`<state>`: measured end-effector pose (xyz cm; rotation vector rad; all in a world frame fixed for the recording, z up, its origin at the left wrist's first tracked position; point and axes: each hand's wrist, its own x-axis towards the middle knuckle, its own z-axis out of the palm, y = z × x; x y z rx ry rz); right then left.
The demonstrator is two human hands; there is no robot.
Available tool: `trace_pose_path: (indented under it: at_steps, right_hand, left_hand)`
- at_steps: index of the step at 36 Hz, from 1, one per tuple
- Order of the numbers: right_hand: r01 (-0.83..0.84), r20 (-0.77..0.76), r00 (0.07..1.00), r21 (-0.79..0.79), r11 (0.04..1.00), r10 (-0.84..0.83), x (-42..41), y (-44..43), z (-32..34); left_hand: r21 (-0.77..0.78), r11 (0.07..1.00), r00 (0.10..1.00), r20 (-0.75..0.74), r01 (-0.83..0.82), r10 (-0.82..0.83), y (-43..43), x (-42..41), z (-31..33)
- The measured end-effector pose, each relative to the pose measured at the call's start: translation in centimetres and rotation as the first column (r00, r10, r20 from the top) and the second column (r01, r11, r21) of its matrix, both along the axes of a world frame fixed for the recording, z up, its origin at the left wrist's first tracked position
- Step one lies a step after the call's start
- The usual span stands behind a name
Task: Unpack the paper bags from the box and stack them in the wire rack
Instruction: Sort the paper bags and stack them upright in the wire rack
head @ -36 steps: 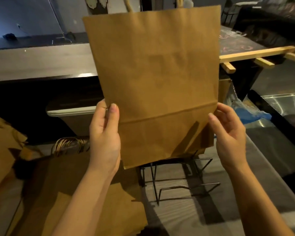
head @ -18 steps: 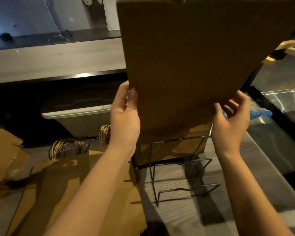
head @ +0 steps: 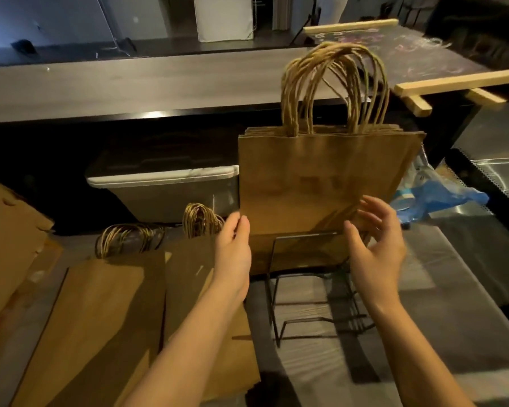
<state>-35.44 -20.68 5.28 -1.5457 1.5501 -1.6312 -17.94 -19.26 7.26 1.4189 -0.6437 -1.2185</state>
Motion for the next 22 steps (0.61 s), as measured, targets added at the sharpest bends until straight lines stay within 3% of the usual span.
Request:
trace_pose_path:
  at_steps: [5,10,15,22]
  right_hand:
    - [-0.138,-0.173,0.976,-0.018,0.990,0.133,2.4,1.2,0.8]
    - [-0.338,-0.304,0.894,0.024,0.941,0.329,5.7,2.9,0.6]
    - [-0.493,-0.344,0.770,0.215,0.843,0.537,8.7,4.4,0.5]
    - [-0.596,-0.374,0.591,0.395,0.699,0.715,13.0,5.9,0.1]
  left_hand:
    - [-0.012,1.000,1.000,0.021,0.007,-0.007,0.3,0.8,-0.5]
    - [0.009,1.000,0.988,0.157,-0.007,0.005,2.4,2.4,-1.4]
    - [0.038,0.999,0.965,0.259,0.024,-0.034,5.9,5.1,-2.5]
    - [0.065,0.995,0.941,0.335,-0.071,0.046,11.0,10.6,-3.4]
